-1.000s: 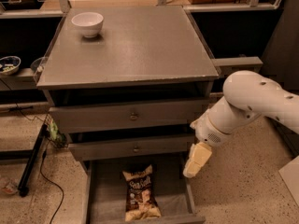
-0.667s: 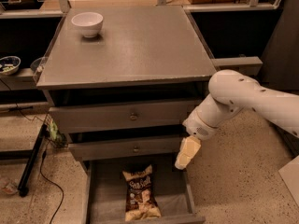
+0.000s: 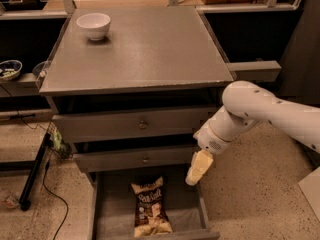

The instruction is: Pick brown chip bag from bottom drawer and place on counter

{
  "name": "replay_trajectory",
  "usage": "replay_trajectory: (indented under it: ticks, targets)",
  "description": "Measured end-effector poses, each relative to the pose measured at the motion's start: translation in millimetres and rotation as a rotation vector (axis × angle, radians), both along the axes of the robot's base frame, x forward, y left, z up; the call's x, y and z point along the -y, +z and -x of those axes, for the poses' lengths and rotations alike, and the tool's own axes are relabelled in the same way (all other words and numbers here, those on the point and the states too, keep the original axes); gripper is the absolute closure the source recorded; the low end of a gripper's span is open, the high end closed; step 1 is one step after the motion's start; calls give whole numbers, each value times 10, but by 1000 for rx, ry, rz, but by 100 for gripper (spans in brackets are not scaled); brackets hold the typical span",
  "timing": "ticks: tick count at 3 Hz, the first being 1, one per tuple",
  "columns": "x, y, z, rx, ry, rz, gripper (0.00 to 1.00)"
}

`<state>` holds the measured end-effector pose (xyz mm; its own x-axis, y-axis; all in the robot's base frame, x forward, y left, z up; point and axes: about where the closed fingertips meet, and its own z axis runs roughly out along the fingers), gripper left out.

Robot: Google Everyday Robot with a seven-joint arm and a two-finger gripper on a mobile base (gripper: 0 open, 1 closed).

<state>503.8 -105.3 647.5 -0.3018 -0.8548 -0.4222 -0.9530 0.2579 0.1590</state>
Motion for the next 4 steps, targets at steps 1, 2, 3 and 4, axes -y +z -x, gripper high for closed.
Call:
replay_trajectory:
  ticks: [1,2,3,4]
  targets:
    - [-70,-187,7,-15,2,-13,0]
    - [-141,-396,-18,-38,5,-25,0]
    - [-273,-673,-52,-90,19,-38,0]
    - [-279,-696,-50,-94,18,-38,0]
